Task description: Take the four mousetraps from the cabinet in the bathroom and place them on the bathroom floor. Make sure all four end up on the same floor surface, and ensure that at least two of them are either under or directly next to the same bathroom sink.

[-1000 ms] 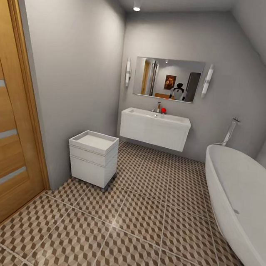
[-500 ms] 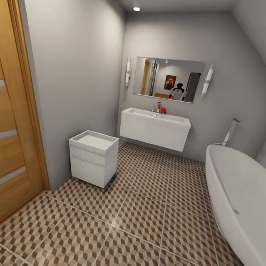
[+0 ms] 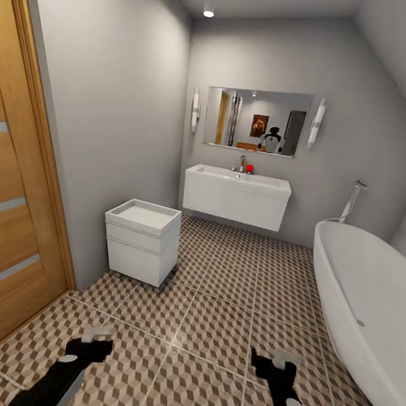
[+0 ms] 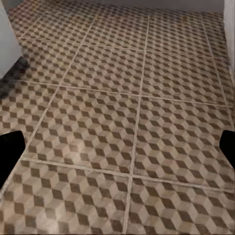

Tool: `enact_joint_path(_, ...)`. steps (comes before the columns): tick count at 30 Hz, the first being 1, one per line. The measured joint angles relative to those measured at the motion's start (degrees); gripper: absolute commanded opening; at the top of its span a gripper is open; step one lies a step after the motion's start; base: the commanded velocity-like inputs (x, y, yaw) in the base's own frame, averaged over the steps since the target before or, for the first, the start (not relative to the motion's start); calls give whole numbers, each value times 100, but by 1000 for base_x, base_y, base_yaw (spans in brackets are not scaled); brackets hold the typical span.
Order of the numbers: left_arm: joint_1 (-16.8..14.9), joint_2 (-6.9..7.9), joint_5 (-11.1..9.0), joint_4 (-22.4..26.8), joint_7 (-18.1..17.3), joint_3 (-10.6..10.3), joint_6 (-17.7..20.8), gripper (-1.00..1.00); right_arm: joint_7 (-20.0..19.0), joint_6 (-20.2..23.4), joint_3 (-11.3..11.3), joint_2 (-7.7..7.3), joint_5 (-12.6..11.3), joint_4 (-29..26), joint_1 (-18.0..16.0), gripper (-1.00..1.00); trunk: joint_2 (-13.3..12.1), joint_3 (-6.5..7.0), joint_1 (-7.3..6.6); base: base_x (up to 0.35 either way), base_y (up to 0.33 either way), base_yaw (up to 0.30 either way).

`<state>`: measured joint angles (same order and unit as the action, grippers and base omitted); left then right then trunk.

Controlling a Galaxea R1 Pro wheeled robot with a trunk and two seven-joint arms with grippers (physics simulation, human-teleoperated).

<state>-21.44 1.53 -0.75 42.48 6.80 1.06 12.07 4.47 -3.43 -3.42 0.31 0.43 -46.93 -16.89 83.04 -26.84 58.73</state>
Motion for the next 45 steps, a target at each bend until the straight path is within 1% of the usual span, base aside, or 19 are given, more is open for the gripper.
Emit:
enact_joint_path(1,42,-3,-1,-136,1,-1,21,100,-3,295,-3,-3,3,306,-54,100,0,-2,0,0,0,0)
enact_joint_path(2,395,-1,-7,-201,1,2,20,100,-6,399,-1,-3,10,318,-189,100,0,-3,0,0,0,0)
enact_joint_path(4,232,1,-14,-325,-2,1,-35,100,-30,542,3,1,17,230,-459,100,0,-1,0,0,0,0)
enact_joint_path(5,202,2,-19,-364,-4,0,-83,100,-47,541,8,7,16,191,-523,100,0,-2,0,0,0,0)
enact_joint_path(6,162,0,-25,-449,-11,-3,-240,100,-97,473,25,19,17,127,-603,100,0,-2,0,0,0,0)
enact_joint_path(8,135,-5,-29,-572,-17,-5,-474,100,-169,363,50,28,15,81,-658,100,0,-2,0,0,0,0)
enact_joint_path(9,119,-13,-29,-689,-18,-5,-746,100,-254,263,73,37,13,38,-691,100,0,-3,0,0,0,0)
enact_joint_path(10,112,-16,-28,-725,-17,-5,-887,100,-306,225,82,38,11,22,-703,100,0,-3,0,0,0,0)
enact_joint_path(13,99,-20,-34,-664,-20,-6,-1236,100,-495,142,106,48,7,-14,-731,100,1,-3,0,0,0,0)
enact_joint_path(15,97,-21,-38,-630,-21,-11,-1319,100,-550,127,110,46,5,-23,-738,100,0,-3,0,0,0,0)
enact_joint_path(19,93,-22,-40,-740,-35,-25,-1431,100,-625,117,116,42,1,-17,-747,100,0,-3,0,0,0,15)
enact_joint_path(26,91,-43,-37,-826,-53,-37,-1464,100,-649,115,115,40,1,-13,-743,100,0,-4,0,0,0,8)
enact_joint_path(38,91,-238,-36,-824,-142,-61,-1478,100,-659,113,118,42,5,34,-742,100,0,-5,0,0,0,0)
enact_joint_path(45,91,-272,-36,-831,-154,-65,-1484,100,-661,113,118,42,5,65,-742,100,0,-5,0,0,0,0)
